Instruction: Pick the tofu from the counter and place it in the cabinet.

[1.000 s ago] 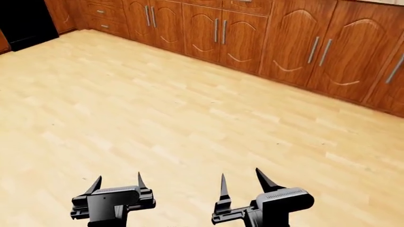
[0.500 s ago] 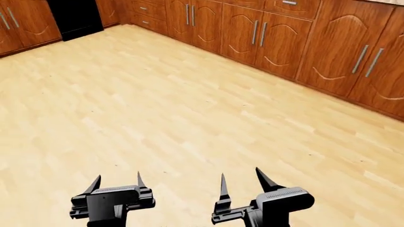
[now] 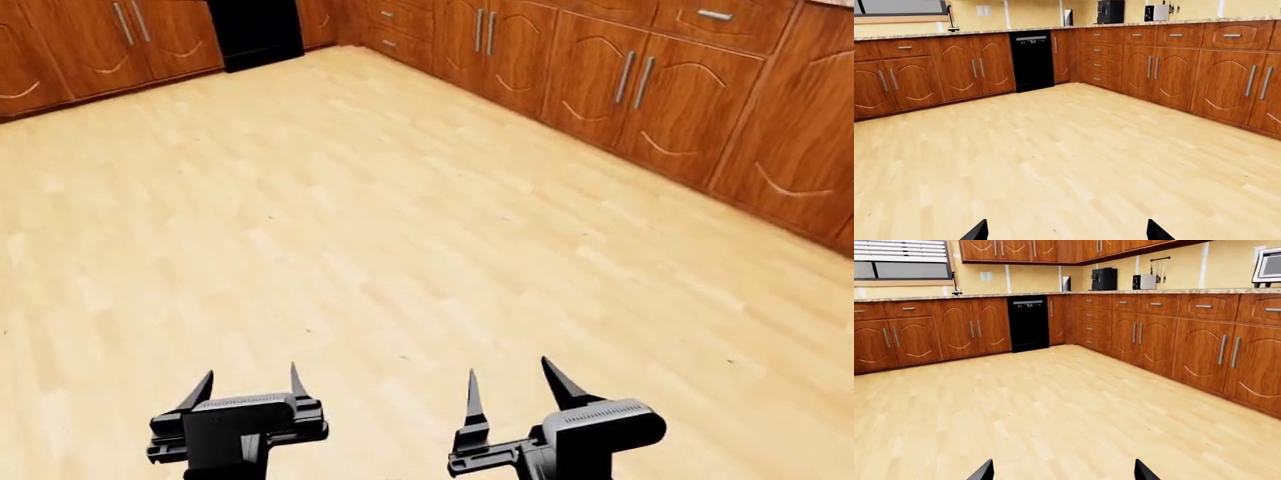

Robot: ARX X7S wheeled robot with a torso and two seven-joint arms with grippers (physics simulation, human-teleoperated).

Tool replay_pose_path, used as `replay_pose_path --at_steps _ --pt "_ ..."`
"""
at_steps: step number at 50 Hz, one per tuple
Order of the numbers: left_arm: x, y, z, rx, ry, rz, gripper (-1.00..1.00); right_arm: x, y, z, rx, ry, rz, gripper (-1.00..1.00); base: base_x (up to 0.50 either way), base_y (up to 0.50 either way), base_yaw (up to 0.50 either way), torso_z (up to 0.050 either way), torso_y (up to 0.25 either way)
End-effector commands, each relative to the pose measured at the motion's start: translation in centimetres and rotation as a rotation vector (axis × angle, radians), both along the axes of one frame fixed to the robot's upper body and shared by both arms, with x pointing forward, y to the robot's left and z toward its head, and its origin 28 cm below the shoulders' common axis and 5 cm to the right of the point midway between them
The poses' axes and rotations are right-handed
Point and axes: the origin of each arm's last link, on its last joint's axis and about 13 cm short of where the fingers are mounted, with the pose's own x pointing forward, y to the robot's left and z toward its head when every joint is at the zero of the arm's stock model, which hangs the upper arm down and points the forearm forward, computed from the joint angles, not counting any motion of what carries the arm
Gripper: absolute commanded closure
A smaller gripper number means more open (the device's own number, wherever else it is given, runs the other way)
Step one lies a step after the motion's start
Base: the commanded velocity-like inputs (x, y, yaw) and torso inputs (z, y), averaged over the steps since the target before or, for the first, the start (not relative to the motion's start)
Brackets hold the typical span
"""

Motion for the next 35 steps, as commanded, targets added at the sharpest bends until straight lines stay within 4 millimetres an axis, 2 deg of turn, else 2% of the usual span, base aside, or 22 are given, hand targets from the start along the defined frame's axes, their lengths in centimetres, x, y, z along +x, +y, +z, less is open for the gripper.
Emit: replay_pose_path --at_steps 1,31,35 --pt "0.0 0.0 0.1 0.001 -0.002 -0.001 -1.0 -0.1 0.0 0.0 0.0 0.0 0.0 -1.0 0.0 0.0 0.5 0.0 0.0" --pt "-0.2 -0.1 0.6 0.016 -0.038 -0.033 -1.0 -0.1 0.0 0.3 -0.001 -0.008 -0.004 -1.0 0.0 0.0 0.5 0.0 0.0" --pt "-0.3 -0.2 1.1 0.025 -0.056 -0.057 -1.0 0.2 -0.2 0.6 -0.005 -0.019 -0.013 -1.0 0.0 0.0 0.5 0.046 -0.049"
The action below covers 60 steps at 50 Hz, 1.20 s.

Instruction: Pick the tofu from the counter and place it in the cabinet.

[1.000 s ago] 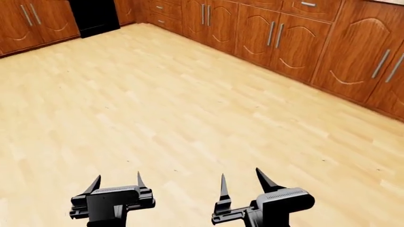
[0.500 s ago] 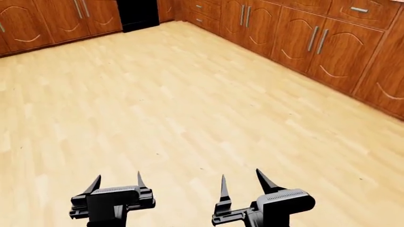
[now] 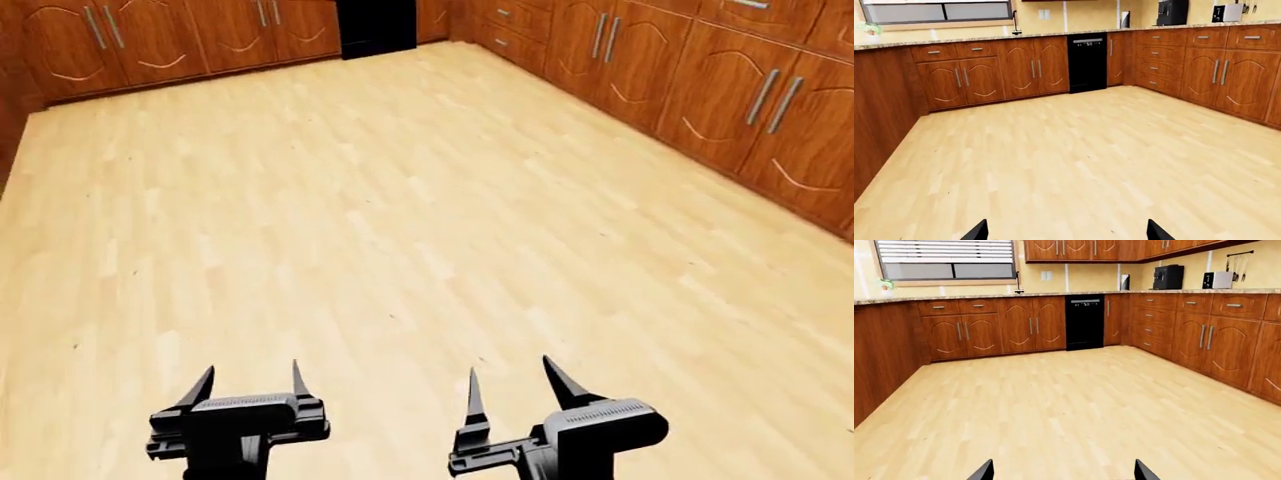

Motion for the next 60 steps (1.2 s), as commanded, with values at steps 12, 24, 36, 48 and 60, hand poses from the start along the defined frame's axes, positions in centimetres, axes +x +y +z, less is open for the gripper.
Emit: replay_pose_path --at_steps 12,24,36,48,60 --pt "-0.1 -0.3 2.3 0.037 -0.063 -0.078 -1.0 1.1 -0.8 2.0 -0.026 -0.054 -0.026 -1.0 0.0 0.0 0.5 0.05 -0.011" --pt "-0.1 -0.4 3.0 0.042 -0.081 -0.093 -1.0 1.5 -0.7 2.5 -0.03 -0.067 -0.017 -1.0 0.0 0.0 0.5 0.05 -0.009" --pt "-0.1 -0.3 3.7 0.047 -0.094 -0.103 -1.0 2.4 -0.9 3.9 -0.042 -0.1 -0.015 -1.0 0.0 0.0 0.5 0.05 -0.009" --pt "1.9 -0.3 8.3 0.11 -0.156 -0.172 -1.0 5.3 -2.5 9.1 -0.119 -0.203 -0.001 -1.0 0.0 0.0 0.5 0.05 -0.009" --pt "3.3 0.1 11.4 0.109 -0.203 -0.16 -1.0 7.9 -4.0 13.9 -0.162 -0.306 -0.037 -1.0 0.0 0.0 0.5 0.05 -0.008"
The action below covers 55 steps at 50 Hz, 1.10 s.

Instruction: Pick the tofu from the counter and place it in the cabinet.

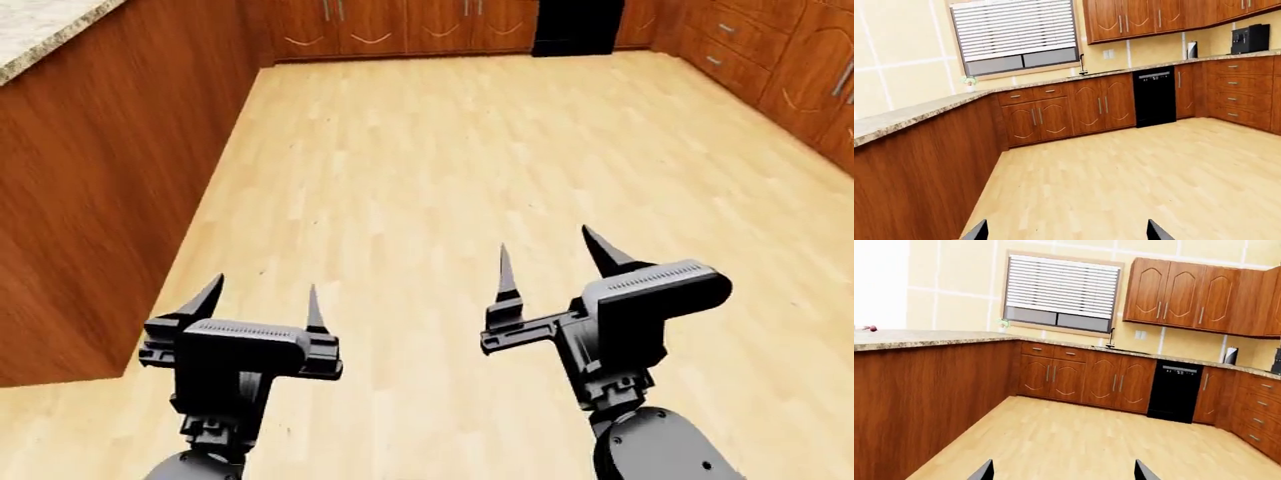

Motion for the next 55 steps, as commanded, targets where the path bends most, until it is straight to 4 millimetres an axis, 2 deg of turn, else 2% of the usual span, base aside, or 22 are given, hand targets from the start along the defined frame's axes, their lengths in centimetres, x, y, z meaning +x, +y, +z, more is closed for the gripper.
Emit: replay_pose_path --at_steps 1,9,28,41,55 --pt "1.3 0.5 3.1 0.008 -0.048 0.001 -1.0 2.2 -1.3 4.7 -0.035 -0.095 -0.025 -1.0 0.0 0.0 0.5 0.05 -0.012" --pt "2.5 1.0 4.8 0.017 -0.084 0.015 -1.0 3.5 -1.8 6.9 -0.024 -0.133 -0.051 -1.0 0.0 0.0 0.5 0.05 -0.009" --pt "3.3 2.0 6.7 0.019 -0.13 0.06 -1.0 4.1 -3.7 8.6 -0.046 -0.166 -0.104 -1.0 0.0 0.0 0.5 0.05 -0.009" --pt "3.3 2.3 7.1 0.023 -0.138 0.073 -1.0 4.1 -3.9 9.0 -0.037 -0.18 -0.116 -1.0 0.0 0.0 0.5 0.05 -0.01" --pt "3.3 2.4 7.2 0.026 -0.14 0.078 -1.0 4.0 -3.8 8.3 -0.025 -0.165 -0.119 -1.0 0.0 0.0 0.5 0.05 -0.01"
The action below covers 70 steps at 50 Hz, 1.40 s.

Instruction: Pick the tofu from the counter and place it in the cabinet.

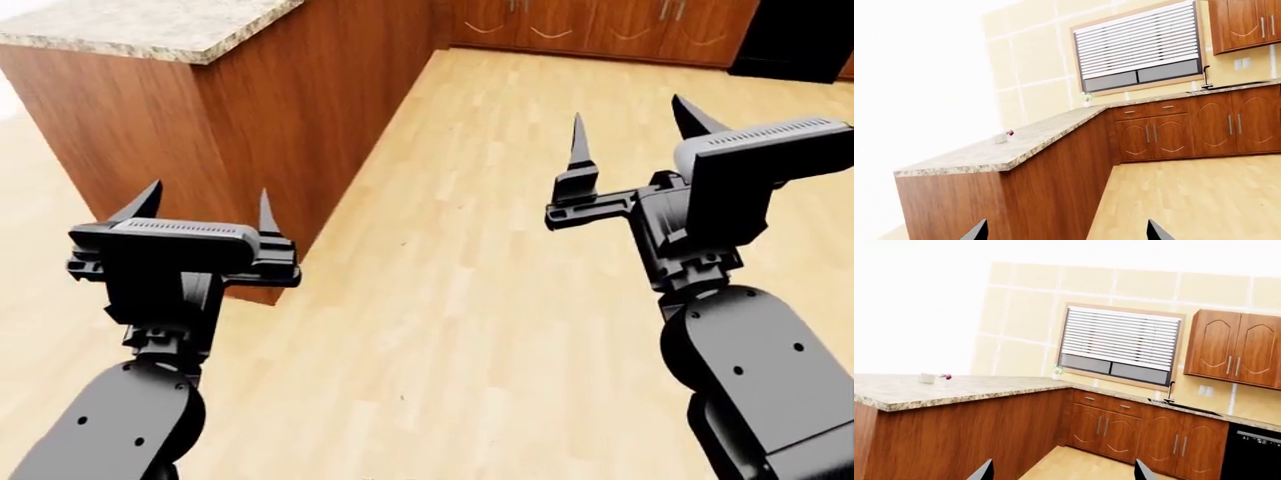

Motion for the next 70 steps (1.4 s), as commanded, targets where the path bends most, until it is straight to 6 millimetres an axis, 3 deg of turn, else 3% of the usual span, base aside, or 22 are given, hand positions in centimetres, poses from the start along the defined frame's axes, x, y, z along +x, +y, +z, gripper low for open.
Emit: replay_pose_path --at_steps 1,70 --pt "0.04 0.15 0.14 0.003 -0.003 0.006 -1.0 -0.04 -0.03 -0.23 0.007 0.004 -0.005 -1.0 0.0 0.0 0.5 0.05 -0.01" --pt "-0.05 0.37 -0.1 0.01 0.001 -0.003 -1.0 -0.22 0.18 -0.77 0.001 0.026 0.016 -1.0 0.0 0.0 0.5 0.05 -0.009"
